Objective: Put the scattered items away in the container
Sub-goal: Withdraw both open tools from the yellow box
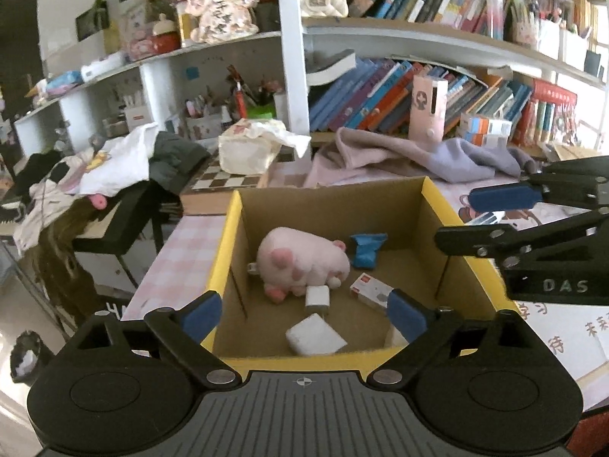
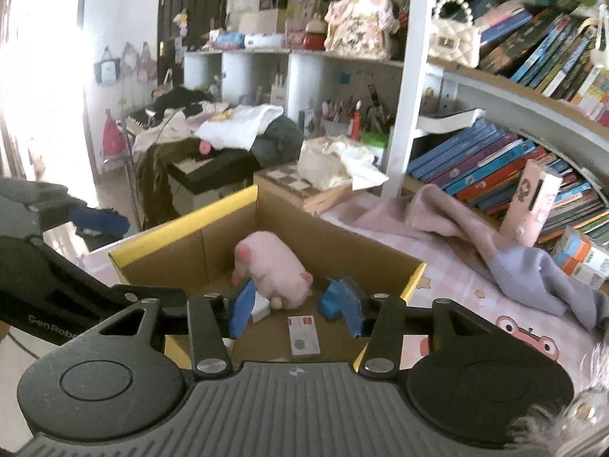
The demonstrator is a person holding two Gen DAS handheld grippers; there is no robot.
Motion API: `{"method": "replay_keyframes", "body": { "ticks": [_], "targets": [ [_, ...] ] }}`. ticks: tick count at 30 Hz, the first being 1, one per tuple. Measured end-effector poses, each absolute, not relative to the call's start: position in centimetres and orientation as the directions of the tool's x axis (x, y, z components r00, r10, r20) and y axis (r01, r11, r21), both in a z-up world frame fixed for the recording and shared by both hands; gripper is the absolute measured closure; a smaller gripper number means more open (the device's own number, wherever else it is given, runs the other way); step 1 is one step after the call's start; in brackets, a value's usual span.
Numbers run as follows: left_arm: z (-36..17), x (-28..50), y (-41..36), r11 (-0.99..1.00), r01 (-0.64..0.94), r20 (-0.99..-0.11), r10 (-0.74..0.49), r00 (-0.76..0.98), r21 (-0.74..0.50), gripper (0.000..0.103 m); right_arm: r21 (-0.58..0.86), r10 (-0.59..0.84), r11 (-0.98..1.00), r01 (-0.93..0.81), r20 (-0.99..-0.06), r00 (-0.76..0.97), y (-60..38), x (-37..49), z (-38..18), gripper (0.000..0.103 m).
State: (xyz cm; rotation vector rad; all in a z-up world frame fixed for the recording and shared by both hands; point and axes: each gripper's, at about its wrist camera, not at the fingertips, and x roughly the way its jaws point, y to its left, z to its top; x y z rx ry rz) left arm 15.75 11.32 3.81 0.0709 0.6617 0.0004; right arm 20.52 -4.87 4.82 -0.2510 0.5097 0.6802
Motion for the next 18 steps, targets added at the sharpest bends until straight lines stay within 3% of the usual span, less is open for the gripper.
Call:
{"method": "replay_keyframes", "body": {
  "ticks": [18],
  "targets": [
    [4.4, 5.1, 11.2, 0.999, -0.036, -0.556, 0.016, 0.831, -0.024, 0.007, -0.077, 0.426, 0.856, -0.511, -0.455, 0.782, -9.1, 9.2, 5.3, 0.051]
  ]
}}
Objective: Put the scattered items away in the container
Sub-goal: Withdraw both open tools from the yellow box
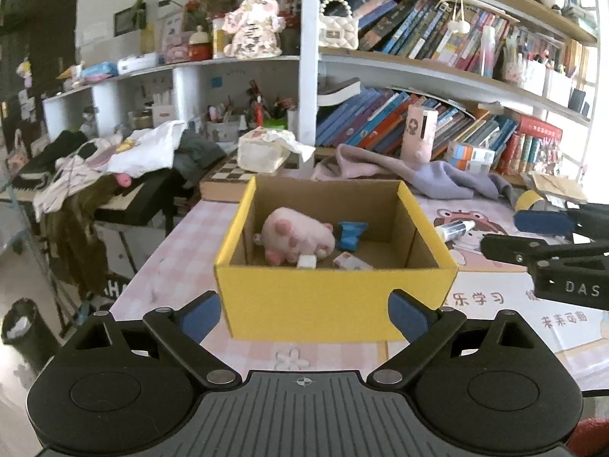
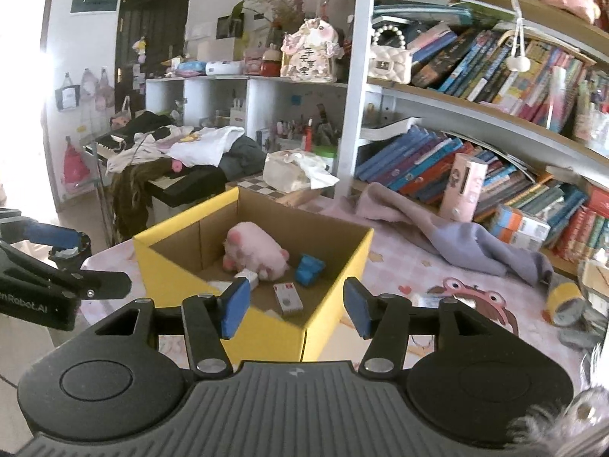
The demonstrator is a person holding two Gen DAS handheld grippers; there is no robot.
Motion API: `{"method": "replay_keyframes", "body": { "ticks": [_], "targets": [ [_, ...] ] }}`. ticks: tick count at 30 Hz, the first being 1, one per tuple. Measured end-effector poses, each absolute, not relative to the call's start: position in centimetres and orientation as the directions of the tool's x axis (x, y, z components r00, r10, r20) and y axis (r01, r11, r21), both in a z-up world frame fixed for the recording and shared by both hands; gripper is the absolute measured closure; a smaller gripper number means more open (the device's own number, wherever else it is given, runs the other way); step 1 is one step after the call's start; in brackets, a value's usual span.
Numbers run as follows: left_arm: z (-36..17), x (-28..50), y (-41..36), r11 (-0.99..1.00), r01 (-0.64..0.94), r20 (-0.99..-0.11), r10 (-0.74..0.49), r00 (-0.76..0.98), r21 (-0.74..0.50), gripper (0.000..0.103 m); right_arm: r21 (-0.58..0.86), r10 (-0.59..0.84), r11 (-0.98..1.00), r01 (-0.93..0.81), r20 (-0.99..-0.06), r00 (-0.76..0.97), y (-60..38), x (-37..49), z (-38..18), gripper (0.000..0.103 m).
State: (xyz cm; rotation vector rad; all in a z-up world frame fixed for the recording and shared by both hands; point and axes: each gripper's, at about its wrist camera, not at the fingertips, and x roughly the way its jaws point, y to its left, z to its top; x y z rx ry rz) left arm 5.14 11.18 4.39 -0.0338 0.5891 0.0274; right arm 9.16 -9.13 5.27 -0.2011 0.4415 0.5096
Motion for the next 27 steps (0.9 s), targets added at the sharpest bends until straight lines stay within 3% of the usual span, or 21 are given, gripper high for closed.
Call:
{"method": "replay_keyframes", "body": {
  "ticks": [17, 27],
  "targets": [
    [1.9, -0.9, 9.3, 1.0, -0.005, -0.624, -0.009, 0.781, -0.021, 0.004, -0.072, 0.388, 0.866, -0.495, -0.529, 0.755, -10.0, 1.5, 2.6, 0.049],
    [1.3, -0.6, 6.0, 0.99, 0.142, -0.641, -0.11, 0.76, -0.001, 0.003, -0.102, 0.295, 0.904, -0.416, -0.557, 0.776, -11.8, -0.2, 2.0, 0.031]
  ]
}}
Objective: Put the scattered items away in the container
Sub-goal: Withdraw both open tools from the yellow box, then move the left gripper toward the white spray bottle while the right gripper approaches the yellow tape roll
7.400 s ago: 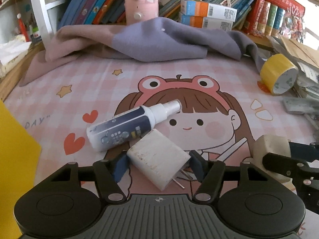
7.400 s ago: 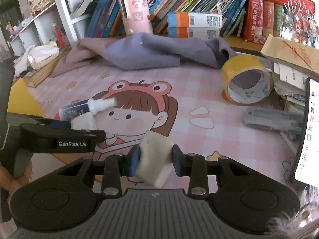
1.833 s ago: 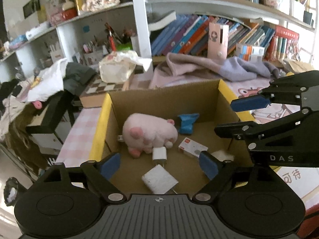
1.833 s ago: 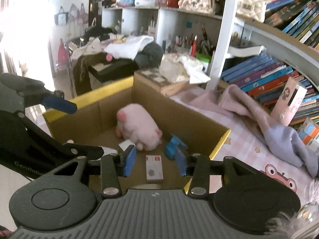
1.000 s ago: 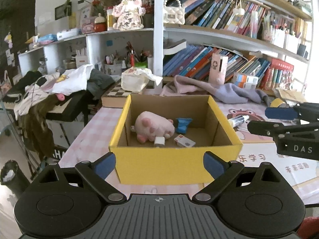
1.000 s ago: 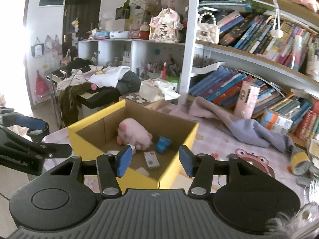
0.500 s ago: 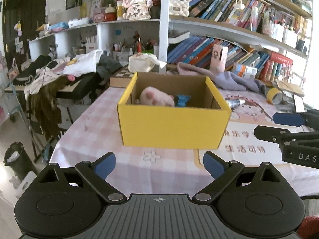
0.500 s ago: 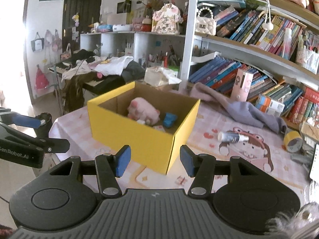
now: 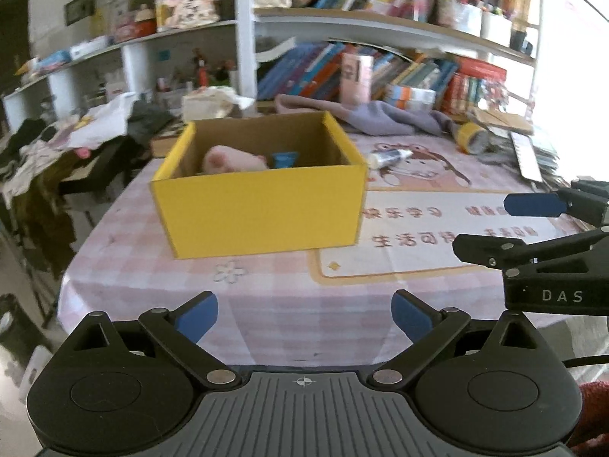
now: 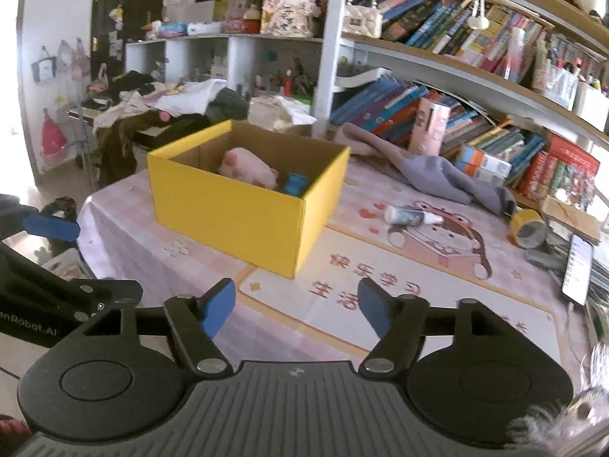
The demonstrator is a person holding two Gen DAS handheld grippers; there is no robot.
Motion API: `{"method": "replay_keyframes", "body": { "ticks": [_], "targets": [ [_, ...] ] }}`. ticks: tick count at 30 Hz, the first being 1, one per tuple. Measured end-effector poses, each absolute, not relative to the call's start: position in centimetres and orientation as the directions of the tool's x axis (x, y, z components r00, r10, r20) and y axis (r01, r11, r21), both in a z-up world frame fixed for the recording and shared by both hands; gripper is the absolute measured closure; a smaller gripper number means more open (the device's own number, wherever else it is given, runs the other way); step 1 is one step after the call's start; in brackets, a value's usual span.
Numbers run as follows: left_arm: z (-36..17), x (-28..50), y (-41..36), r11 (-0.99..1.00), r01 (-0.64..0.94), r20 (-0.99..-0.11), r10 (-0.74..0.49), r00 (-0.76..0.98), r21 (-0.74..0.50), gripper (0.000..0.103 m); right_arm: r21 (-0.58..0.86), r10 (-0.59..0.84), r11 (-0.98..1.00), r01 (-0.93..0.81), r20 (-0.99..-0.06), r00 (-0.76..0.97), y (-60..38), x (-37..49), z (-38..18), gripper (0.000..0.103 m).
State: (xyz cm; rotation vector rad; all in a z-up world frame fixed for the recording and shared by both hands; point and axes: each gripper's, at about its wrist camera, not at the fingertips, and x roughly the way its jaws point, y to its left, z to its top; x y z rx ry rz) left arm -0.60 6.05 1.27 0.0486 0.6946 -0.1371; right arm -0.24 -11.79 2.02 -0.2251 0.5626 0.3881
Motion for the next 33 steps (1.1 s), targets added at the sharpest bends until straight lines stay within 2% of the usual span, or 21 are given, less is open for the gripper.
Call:
{"method": "replay_keyframes", "body": {
  "ticks": [9, 24, 33],
  "targets": [
    [0.7, 0.3, 3.5, 0.97, 0.244, -0.654, -0.189, 0.732, -0.007, 0.003, -0.121, 0.199, 0.939, -0.323, -0.573, 0.795, -14.3, -0.5, 1.7, 0.021],
    [-0.3, 3.5, -3.4, 0.893, 0.451, -0.68, -0.333, 0.653, -0.004, 0.003, -0.118, 0.044, 0.983, -0.141, -0.594, 0.804, -20.4, -0.2, 1.1, 0.018],
    [-0.7, 5.7, -6.2, 0.86, 0.511, -0.691, -0.371, 0.621, -0.003, 0.003, -0.111, -0.005, 0.991, -0.078, -0.606, 0.795, -23.1, 1.3, 0.8, 0.018]
  ]
}}
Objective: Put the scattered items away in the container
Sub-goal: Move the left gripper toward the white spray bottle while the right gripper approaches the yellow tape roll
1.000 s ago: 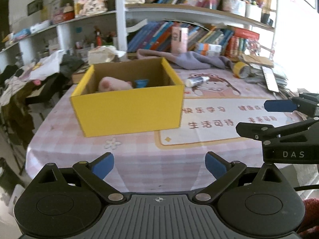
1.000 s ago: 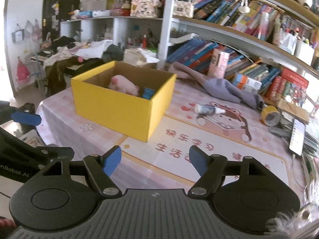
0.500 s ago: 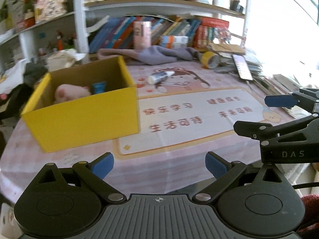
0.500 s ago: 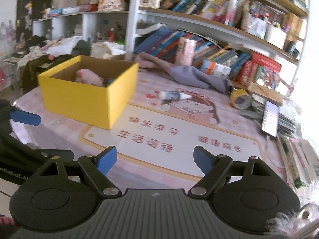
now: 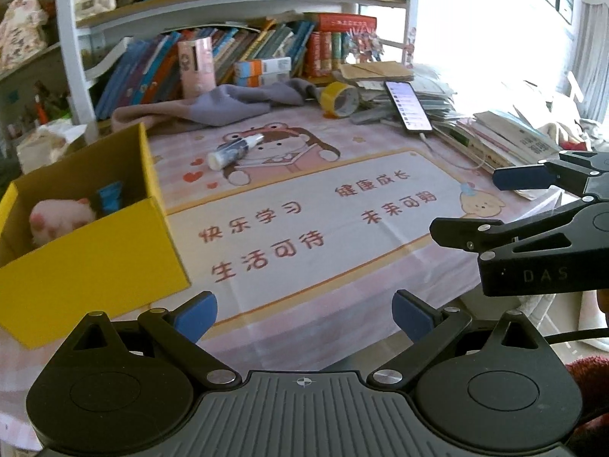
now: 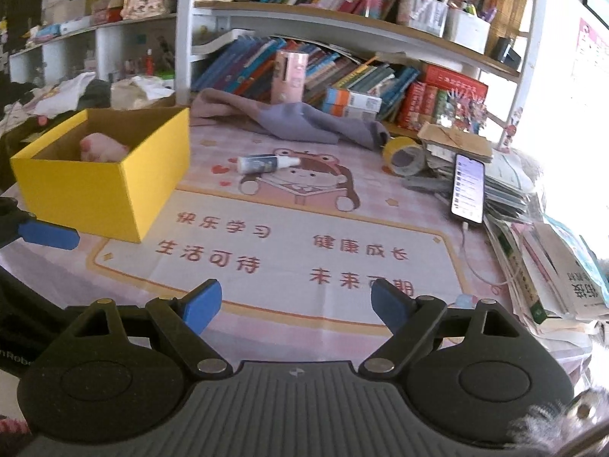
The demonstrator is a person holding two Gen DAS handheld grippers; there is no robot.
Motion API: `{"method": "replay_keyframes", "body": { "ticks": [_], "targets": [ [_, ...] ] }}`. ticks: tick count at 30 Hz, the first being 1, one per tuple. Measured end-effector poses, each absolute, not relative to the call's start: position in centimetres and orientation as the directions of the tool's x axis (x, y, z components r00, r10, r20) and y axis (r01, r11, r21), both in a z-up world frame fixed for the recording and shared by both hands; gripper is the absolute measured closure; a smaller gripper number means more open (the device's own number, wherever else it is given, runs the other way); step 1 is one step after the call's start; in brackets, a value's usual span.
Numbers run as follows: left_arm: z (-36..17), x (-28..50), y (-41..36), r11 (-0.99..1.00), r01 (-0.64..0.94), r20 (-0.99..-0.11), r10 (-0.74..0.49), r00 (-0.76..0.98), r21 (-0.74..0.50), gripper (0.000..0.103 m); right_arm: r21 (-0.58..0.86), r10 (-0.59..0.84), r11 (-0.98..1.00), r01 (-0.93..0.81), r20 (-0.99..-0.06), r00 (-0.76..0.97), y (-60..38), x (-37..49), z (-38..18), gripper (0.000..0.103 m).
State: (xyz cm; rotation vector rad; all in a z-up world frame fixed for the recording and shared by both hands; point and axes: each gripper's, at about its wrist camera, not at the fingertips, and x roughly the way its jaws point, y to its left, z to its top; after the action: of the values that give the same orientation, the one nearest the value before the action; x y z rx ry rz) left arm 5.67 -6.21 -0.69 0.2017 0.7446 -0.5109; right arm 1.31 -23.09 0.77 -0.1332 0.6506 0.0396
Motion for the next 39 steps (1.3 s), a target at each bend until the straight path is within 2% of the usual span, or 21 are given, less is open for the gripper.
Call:
{"method": "replay_keyframes", "body": {
  "ticks": [10, 19, 31, 39],
  "targets": [
    [-1.3, 9.1, -9.1, 0.846, 0.534, -0.701, -0.373, 0.608, 0.013, 0.003, -0.107, -0.01, 0.992, -0.071, -0.615, 0.788, -25.4, 5.1, 0.3, 0.018],
    [-1.5, 14.4, -12.1, 0.87, 0.492, -0.707, -0.332, 0.625, 0.026, 0.003, -0.098, 0.031, 0.989, -0.115, -0.61, 0.792, -28.6, 11.5, 0.5, 0.018],
    [-1.6, 22.7, -15.6, 0.931, 0.363, -0.738, -0.218, 0.639, 0.04, 0.003, -0.013, 0.122, 0.987, -0.163, -0.603, 0.788, -34.1, 21.1, -0.2, 0.018],
    [-2.5, 28.8, -17.2, 0.959, 0.256, -0.747, -0.083, 0.66, 0.119, 0.003, 0.099, 0.164, 0.986, -0.131, -0.58, 0.798, -37.7, 29.8, -1.4, 0.018]
  ]
}}
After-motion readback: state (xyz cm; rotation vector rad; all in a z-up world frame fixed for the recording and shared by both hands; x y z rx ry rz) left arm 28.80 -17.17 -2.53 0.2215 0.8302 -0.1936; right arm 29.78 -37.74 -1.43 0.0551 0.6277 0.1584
